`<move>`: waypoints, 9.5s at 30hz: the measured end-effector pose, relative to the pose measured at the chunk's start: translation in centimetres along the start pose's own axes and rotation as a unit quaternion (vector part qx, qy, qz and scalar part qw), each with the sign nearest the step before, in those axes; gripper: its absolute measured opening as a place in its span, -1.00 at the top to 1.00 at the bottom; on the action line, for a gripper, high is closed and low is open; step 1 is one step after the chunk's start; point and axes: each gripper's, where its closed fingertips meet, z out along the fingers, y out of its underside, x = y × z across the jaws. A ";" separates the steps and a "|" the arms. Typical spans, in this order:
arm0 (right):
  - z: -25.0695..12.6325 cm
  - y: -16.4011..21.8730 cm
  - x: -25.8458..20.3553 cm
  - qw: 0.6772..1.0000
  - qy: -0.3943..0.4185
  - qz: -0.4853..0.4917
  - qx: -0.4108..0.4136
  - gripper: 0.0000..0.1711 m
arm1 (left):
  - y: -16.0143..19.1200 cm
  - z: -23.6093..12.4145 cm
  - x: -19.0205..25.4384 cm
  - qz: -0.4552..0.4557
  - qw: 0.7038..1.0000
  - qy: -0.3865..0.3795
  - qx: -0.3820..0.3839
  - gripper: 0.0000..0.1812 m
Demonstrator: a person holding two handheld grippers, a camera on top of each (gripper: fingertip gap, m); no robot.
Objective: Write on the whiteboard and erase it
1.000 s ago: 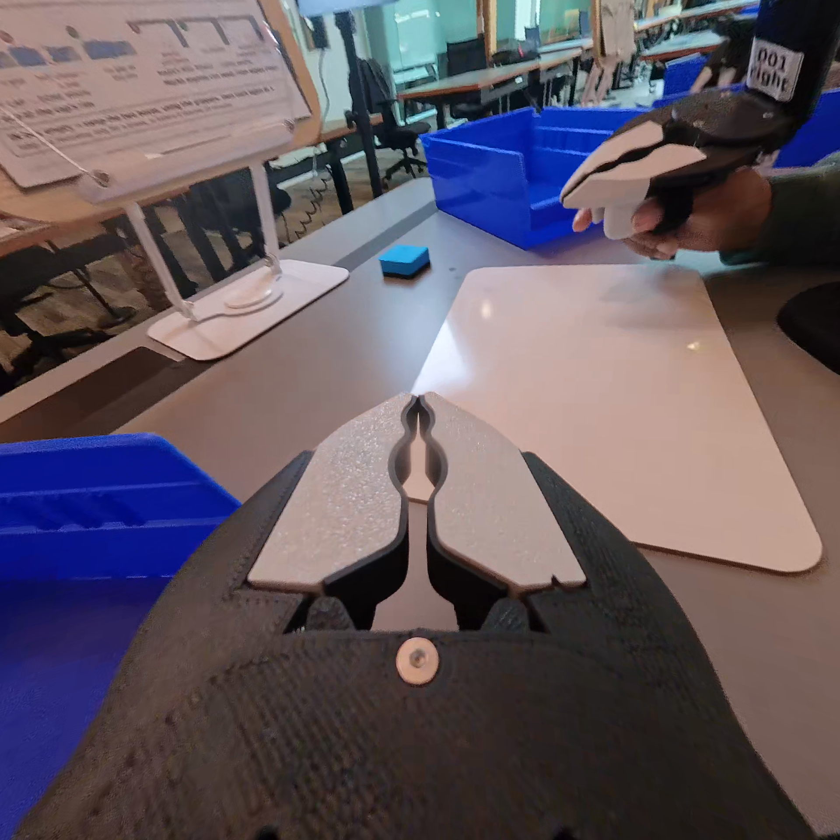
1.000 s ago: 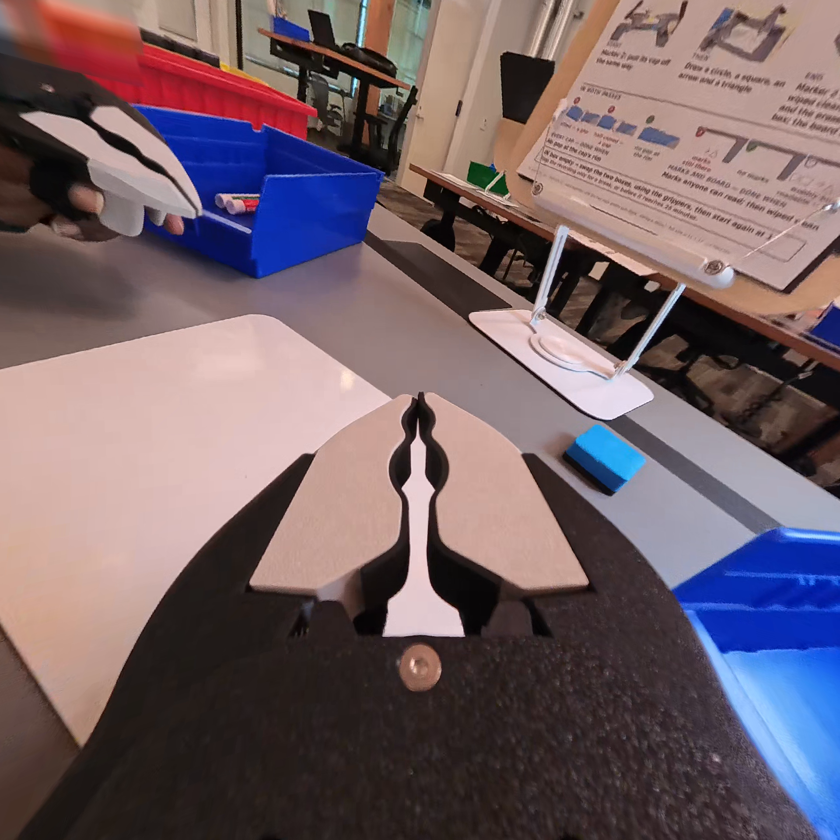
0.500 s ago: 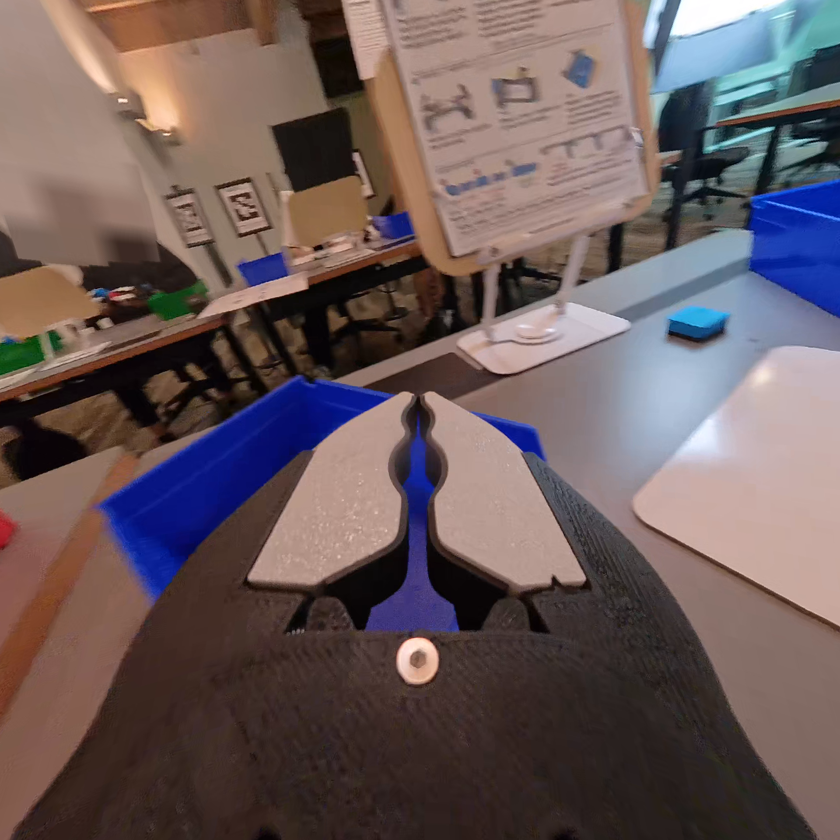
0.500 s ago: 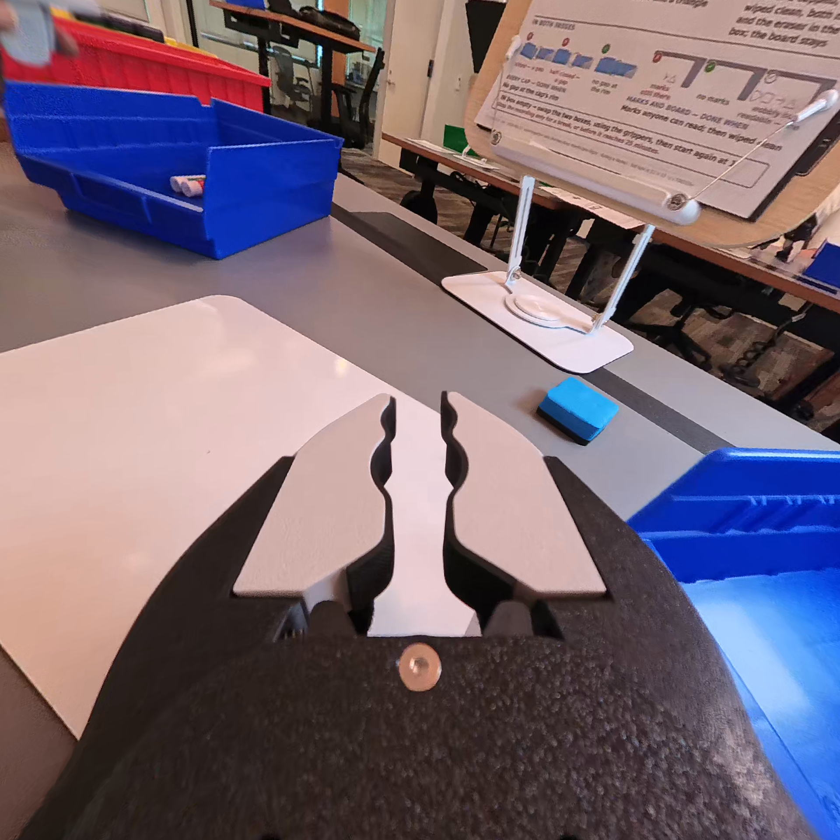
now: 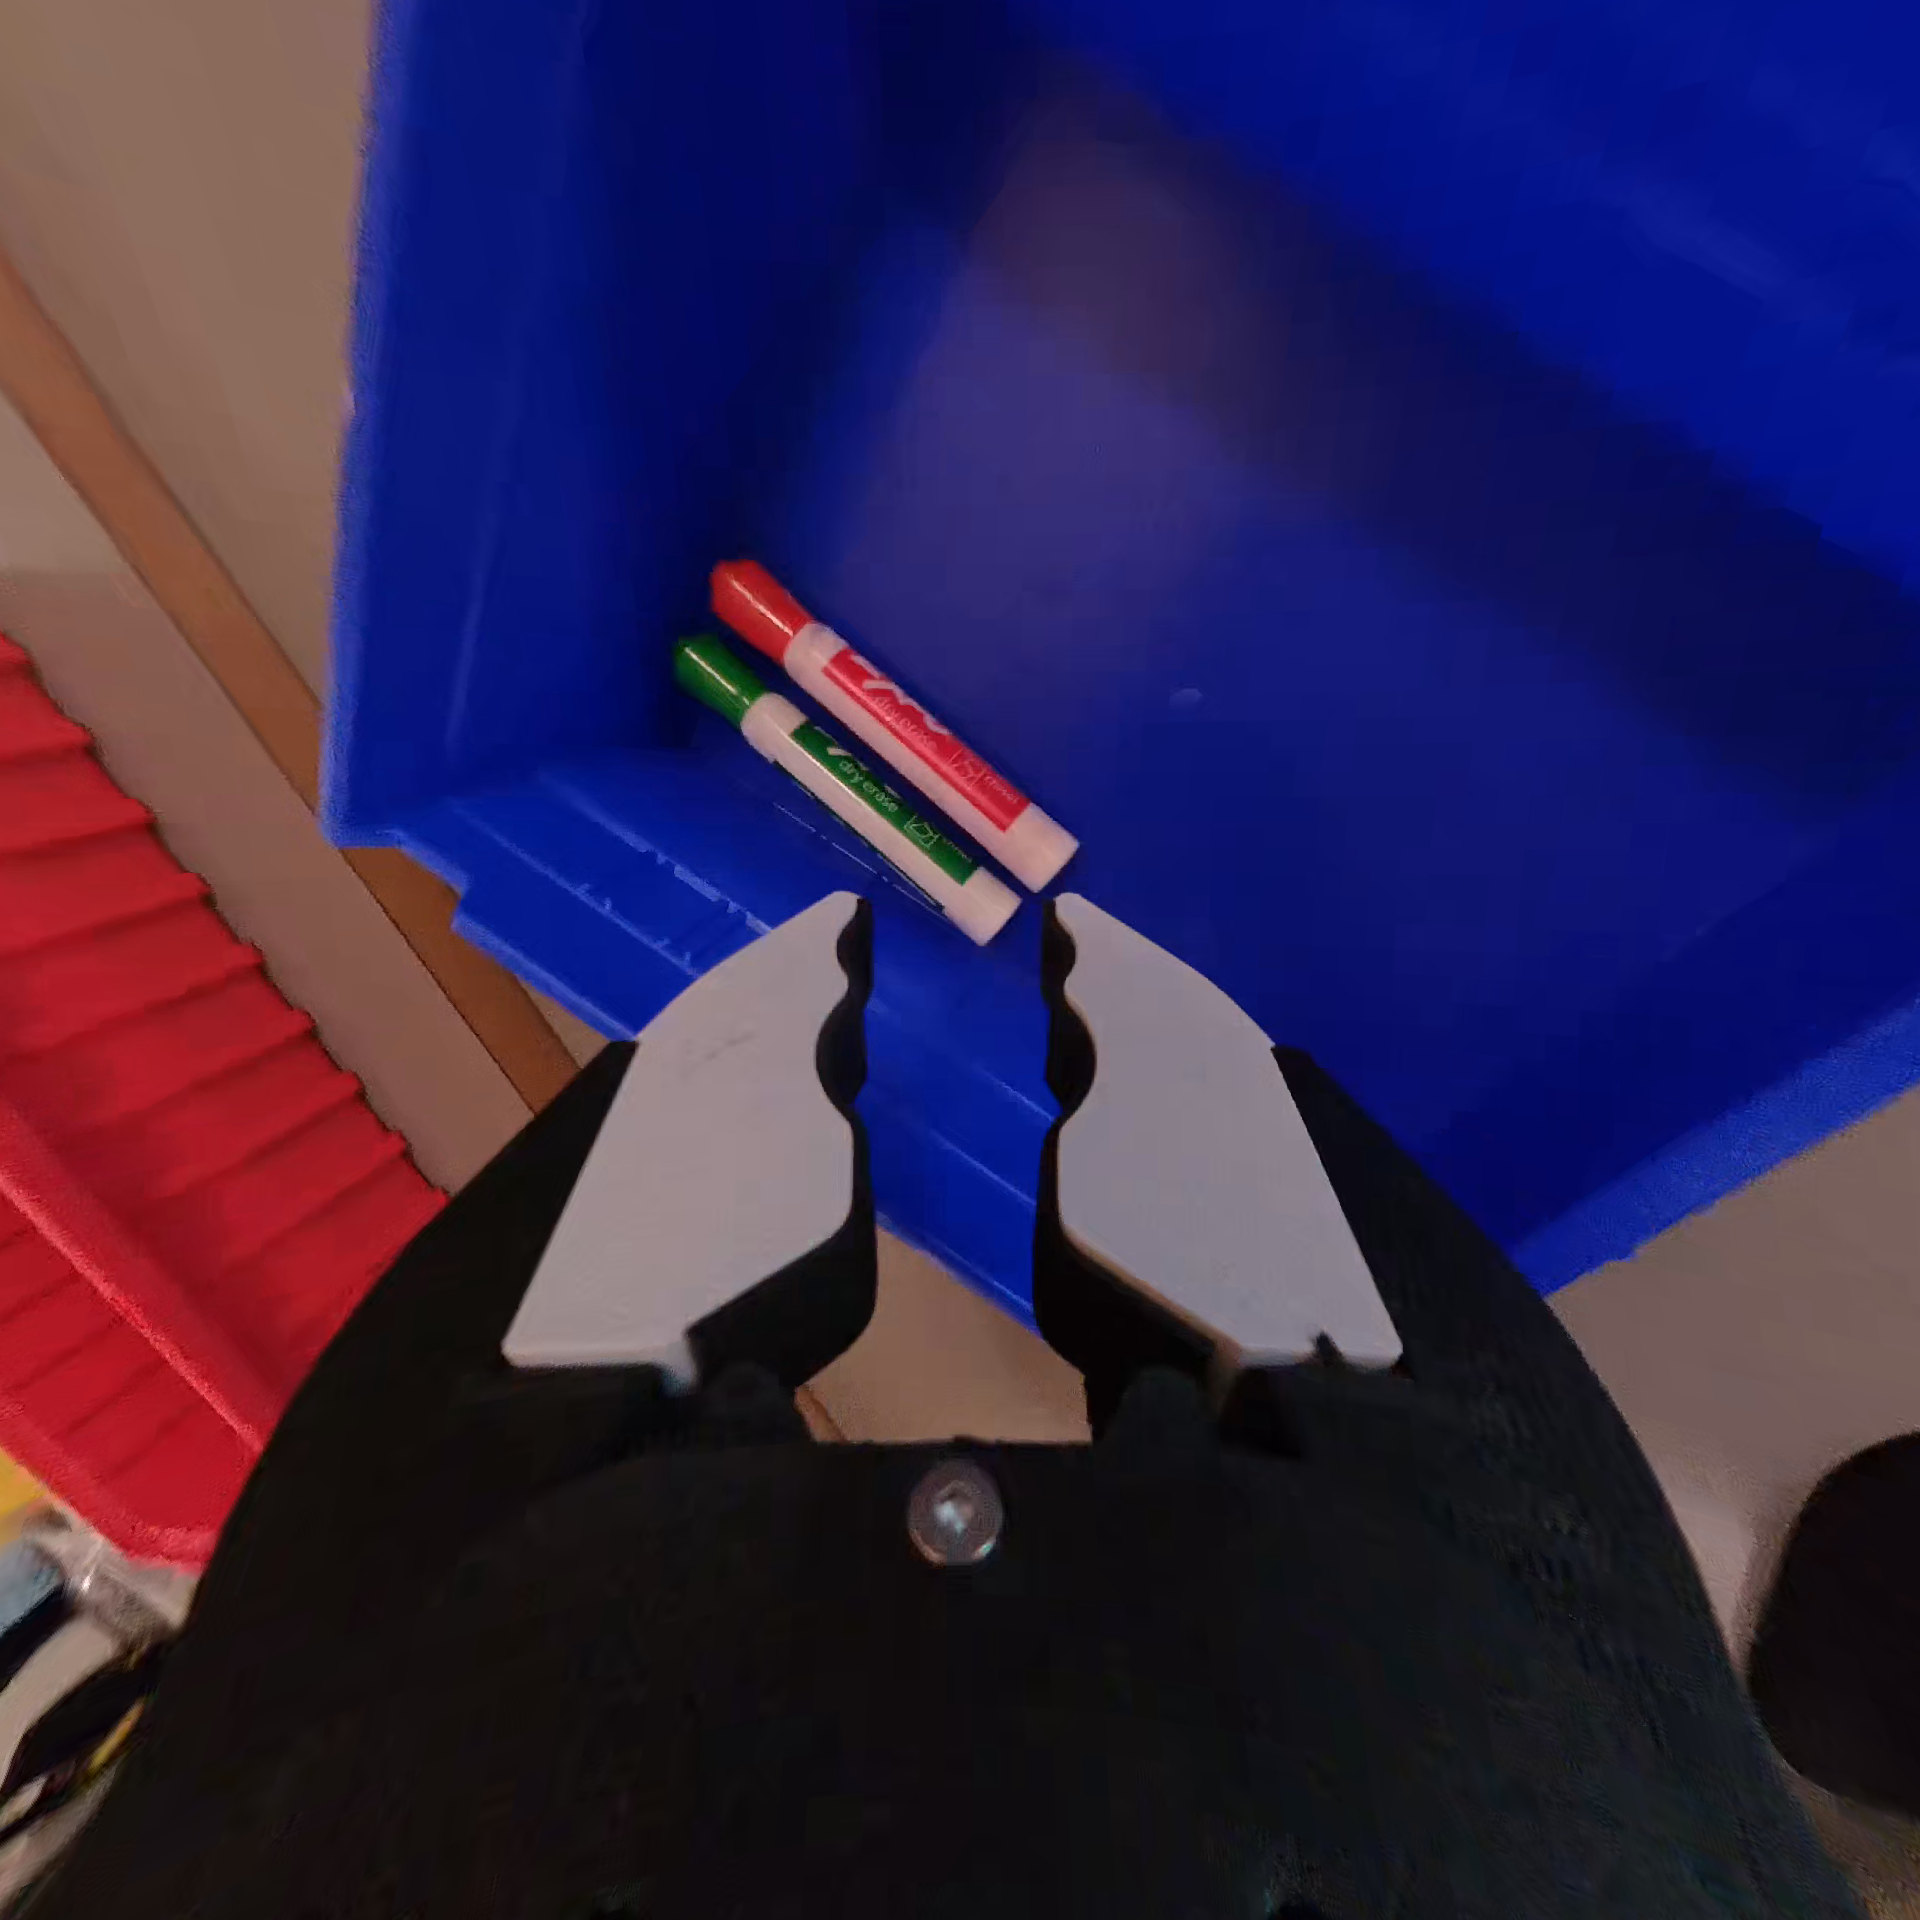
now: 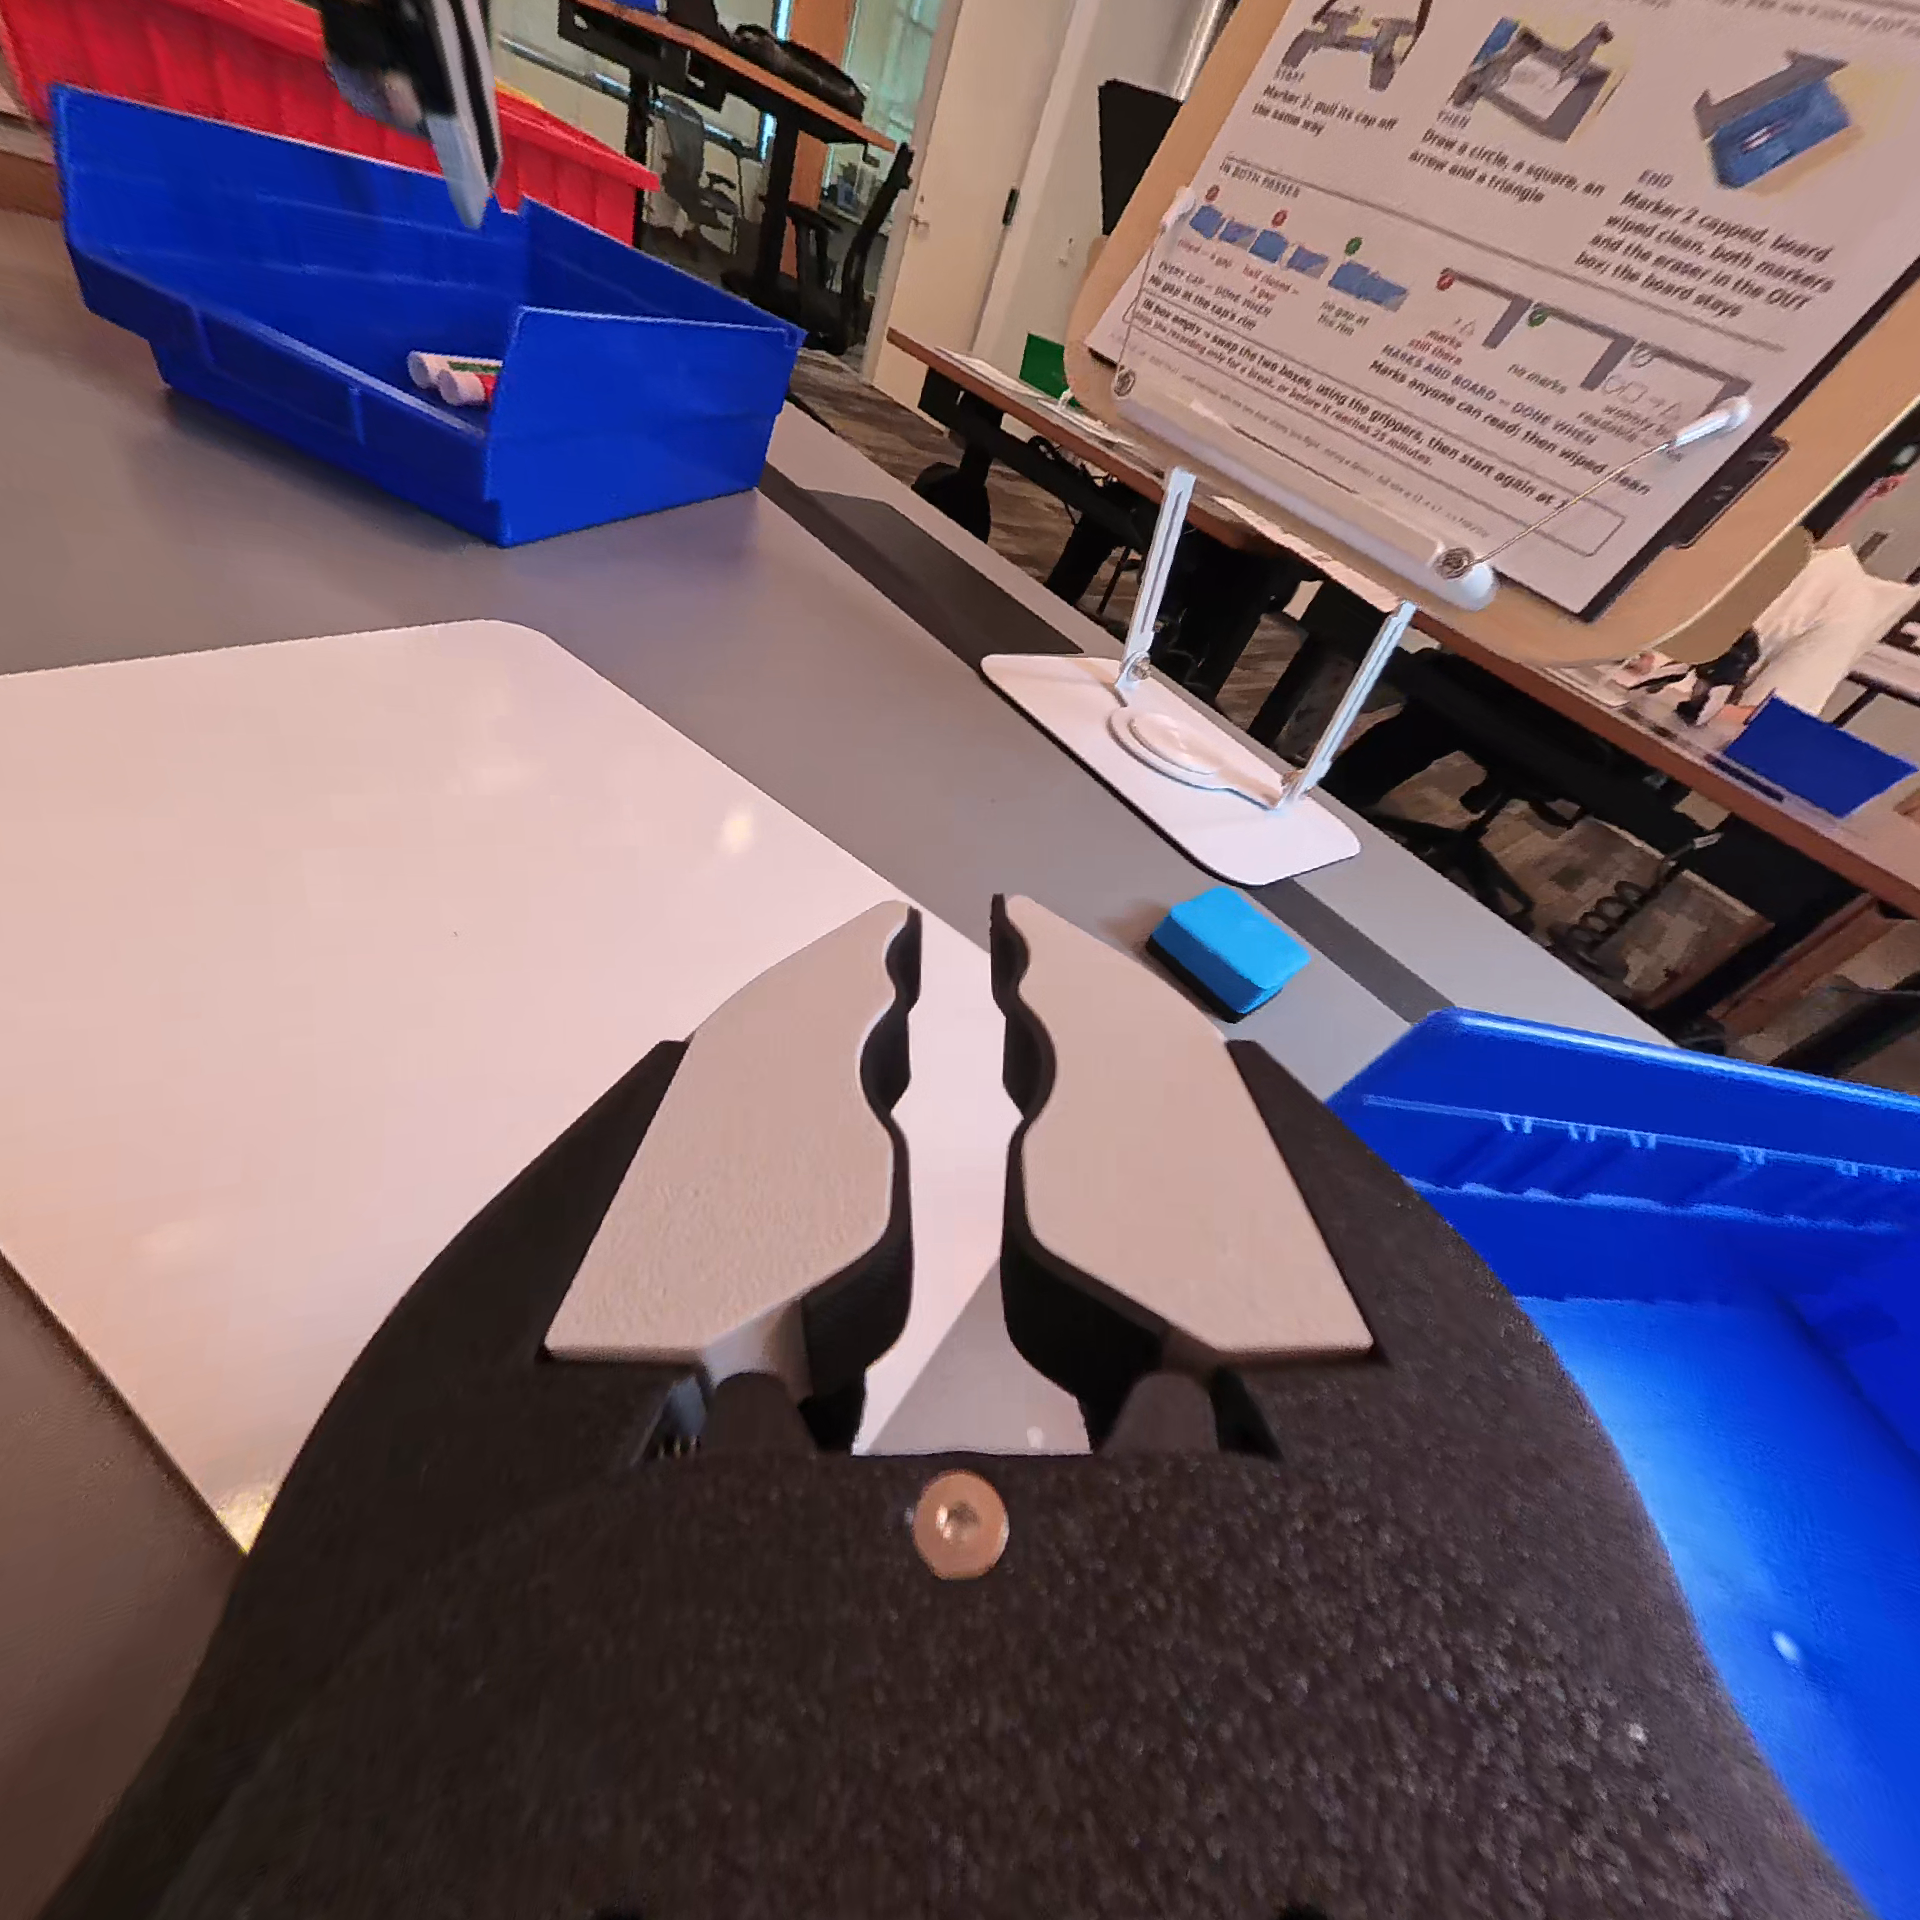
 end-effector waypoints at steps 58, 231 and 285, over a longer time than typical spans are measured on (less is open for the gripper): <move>9.1 -17.8 -11.6 0.967 -0.006 -0.195 0.166 0.47 | -5.5 -25.3 33.7 -0.136 0.405 0.690 0.585 0.81; 3.9 -7.4 -14.9 0.930 -0.339 0.097 0.103 0.77 | -2.1 -15.3 41.3 0.176 0.629 0.576 0.492 0.78; 3.9 -8.0 -16.3 0.947 -0.298 -0.014 0.117 0.58 | -2.2 -16.6 43.8 0.058 0.558 0.721 0.407 0.79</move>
